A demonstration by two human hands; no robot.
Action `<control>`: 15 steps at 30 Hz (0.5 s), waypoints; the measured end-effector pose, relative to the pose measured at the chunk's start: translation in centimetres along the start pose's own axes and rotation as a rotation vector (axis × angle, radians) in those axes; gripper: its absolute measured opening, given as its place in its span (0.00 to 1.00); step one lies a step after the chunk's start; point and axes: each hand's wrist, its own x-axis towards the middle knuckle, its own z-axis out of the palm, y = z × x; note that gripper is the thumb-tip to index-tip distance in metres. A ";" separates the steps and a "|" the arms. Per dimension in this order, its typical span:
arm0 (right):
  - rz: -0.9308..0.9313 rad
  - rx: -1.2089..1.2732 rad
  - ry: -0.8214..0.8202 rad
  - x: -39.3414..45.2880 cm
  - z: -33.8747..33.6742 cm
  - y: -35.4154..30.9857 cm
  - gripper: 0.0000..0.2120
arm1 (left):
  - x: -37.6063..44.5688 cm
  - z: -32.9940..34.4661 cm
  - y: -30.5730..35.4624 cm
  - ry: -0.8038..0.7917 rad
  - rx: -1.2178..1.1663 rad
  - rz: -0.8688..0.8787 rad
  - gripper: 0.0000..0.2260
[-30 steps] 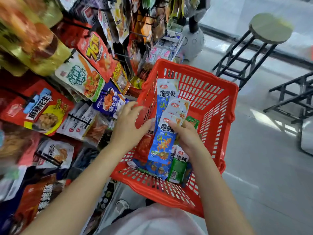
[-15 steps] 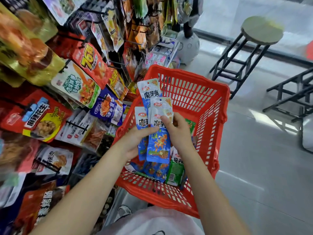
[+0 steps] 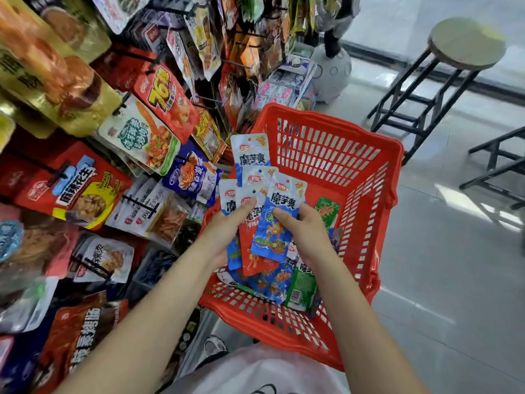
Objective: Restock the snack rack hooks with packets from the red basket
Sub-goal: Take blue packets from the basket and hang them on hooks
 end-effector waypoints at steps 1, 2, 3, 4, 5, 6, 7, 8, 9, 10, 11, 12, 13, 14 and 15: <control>0.018 0.011 -0.005 0.0 0.0 0.1 0.14 | -0.1 0.1 0.0 0.001 -0.015 -0.019 0.16; 0.044 0.026 -0.023 -0.1 -0.2 0.2 0.15 | -0.1 0.1 0.0 0.003 -0.031 -0.032 0.14; 0.050 0.048 -0.013 0.1 -0.3 0.4 0.15 | 0.1 0.1 -0.1 0.008 -0.039 -0.021 0.13; 0.068 0.080 -0.022 0.0 -0.5 0.4 0.13 | 0.2 0.0 -0.2 0.015 -0.027 0.013 0.11; 0.082 0.116 -0.043 0.0 -0.5 0.3 0.13 | 0.2 0.1 -0.3 0.033 -0.003 0.064 0.10; 0.108 0.131 -0.067 0.0 -0.6 0.4 0.22 | 0.2 0.2 -0.4 0.071 0.034 0.113 0.09; 0.140 0.136 -0.095 0.0 -0.6 0.5 0.31 | 0.0 0.4 -0.4 0.117 0.067 0.156 0.08; 0.138 0.137 -0.124 -0.2 -0.5 0.3 0.34 | 0.0 0.5 -0.4 0.152 0.078 0.172 0.08; 0.132 0.131 -0.136 -0.2 -0.5 0.4 0.31 | -0.1 0.9 -0.4 0.161 0.064 0.177 0.09; 0.124 0.121 -0.130 -0.3 -0.4 0.5 0.28 | 0.2 1.0 -0.4 0.179 0.061 0.175 0.09; 0.119 0.099 -0.091 -0.3 -0.5 0.6 0.29 | 0.4 1.1 -0.2 0.216 0.074 0.158 0.12; 0.111 0.088 -0.051 -0.4 -0.6 0.6 0.34 | 0.3 1.2 0.1 0.254 0.108 0.115 0.18; 0.112 0.103 -0.039 0.0 -1.0 1.6 0.43 | 0.3 1.1 0.4 0.268 0.139 0.072 0.27; 0.106 0.112 -0.038 0.5 -1.6 2.6 0.51 | 0.4 0.9 0.4 0.280 0.163 0.042 0.35; 0.091 0.135 -0.031 0.7 -2.3 3.0 0.56 | 0.4 0.6 0.5 0.272 0.199 0.054 0.38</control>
